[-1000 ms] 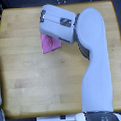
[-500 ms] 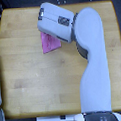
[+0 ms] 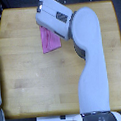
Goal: Folding a cloth
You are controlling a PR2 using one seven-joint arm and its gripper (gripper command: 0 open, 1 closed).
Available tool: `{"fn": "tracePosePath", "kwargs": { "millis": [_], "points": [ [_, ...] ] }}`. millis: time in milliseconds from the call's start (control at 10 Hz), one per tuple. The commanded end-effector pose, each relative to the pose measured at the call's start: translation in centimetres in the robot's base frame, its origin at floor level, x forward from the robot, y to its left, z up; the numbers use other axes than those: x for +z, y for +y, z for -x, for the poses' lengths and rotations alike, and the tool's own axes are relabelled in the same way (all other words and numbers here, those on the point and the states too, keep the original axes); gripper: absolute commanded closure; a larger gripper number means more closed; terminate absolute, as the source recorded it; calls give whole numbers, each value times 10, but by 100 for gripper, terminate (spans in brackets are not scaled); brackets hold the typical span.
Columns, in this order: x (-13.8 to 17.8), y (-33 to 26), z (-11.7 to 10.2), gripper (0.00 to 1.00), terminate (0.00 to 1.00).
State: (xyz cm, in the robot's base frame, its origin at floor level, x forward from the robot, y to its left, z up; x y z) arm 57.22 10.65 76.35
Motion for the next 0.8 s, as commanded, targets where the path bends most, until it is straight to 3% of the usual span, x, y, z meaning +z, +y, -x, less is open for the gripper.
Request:
{"fn": "tracePosePath", "kwargs": {
  "millis": [0, 400, 600, 700],
  "points": [
    [10, -4, -11, 0, 0],
    [25, -8, -5, 0, 0],
    [58, -3, -12, 0, 0],
    [89, -5, -24, 0, 0]
  ]
}}
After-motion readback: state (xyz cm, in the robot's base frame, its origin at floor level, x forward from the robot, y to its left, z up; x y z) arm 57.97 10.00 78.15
